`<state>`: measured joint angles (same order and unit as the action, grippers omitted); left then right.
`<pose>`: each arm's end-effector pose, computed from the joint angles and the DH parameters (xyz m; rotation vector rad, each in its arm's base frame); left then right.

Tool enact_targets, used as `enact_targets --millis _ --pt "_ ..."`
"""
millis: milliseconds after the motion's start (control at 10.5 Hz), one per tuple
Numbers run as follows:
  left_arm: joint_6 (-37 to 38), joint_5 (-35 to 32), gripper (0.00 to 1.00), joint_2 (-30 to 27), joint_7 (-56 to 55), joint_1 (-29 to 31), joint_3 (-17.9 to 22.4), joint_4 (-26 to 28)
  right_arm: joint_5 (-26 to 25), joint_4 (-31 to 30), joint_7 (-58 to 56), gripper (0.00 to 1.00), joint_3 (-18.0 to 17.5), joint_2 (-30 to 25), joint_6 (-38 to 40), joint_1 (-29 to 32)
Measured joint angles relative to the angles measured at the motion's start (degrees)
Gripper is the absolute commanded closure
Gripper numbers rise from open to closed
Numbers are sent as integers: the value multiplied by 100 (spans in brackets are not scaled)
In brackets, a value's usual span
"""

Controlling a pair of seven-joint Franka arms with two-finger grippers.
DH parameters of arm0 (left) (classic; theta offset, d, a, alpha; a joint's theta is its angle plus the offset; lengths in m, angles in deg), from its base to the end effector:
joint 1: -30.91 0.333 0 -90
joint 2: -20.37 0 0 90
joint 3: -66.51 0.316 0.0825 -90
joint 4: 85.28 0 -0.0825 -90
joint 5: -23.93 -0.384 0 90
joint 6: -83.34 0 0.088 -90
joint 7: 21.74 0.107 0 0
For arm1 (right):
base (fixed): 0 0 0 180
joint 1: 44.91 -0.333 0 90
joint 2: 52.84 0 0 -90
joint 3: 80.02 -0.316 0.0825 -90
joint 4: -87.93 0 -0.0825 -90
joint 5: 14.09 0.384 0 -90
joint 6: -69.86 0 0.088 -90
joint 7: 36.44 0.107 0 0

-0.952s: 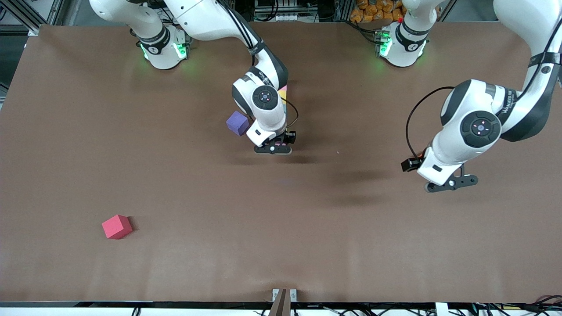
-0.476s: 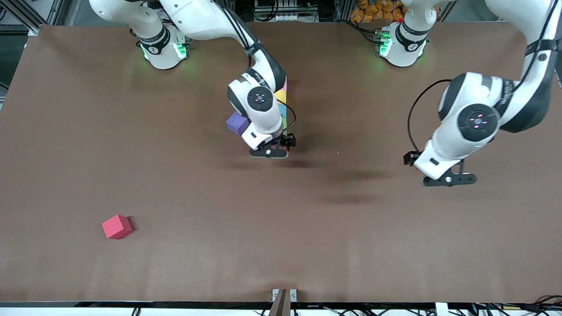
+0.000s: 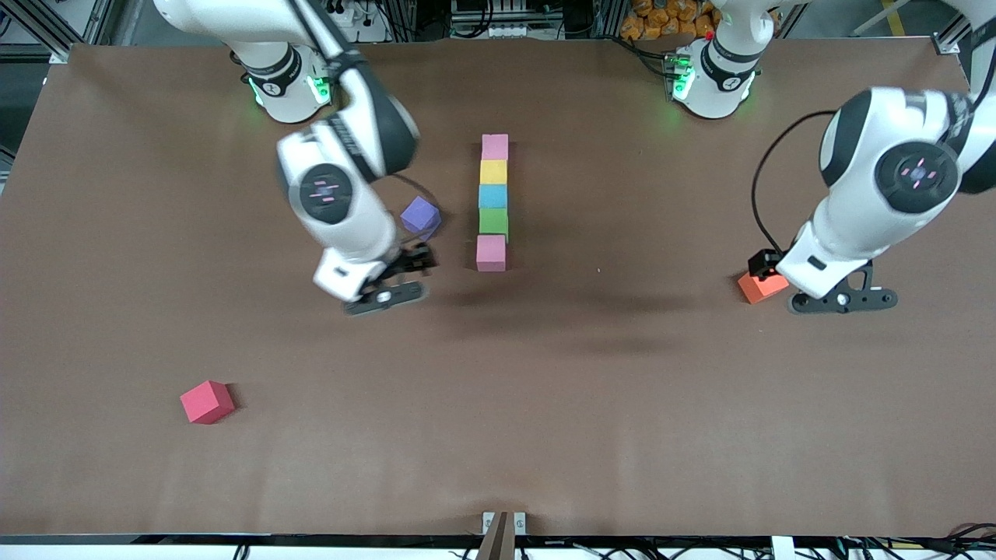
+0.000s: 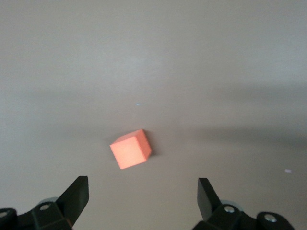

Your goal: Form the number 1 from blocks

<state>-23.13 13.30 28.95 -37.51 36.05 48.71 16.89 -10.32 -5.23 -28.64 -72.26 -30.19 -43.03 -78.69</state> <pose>0.5867 -0.1089 0.4657 -2.9986 0.0040 0.0484 0.5884 0.3029 0.3906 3.0992 0.4685 -0.0740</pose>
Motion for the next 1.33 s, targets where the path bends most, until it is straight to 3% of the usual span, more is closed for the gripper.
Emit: enact_targets --millis 190,571,857,1333 --pt "41 426 0 -361 45 -196 200 -75 -402 263 -178 0 9 -273 299 612" --pt "853 551 0 -519 677 -262 436 -928 -418 413 82 0 -1 -1560 861 2299" --pt "1580 701 0 -548 902 -271 580 -1340 -418 417 173 0 -27 -1978 1535 2674" --pt "1902 736 0 -679 923 -311 608 -1400 -421 414 -77 0 -43 -2057 2015 2956"
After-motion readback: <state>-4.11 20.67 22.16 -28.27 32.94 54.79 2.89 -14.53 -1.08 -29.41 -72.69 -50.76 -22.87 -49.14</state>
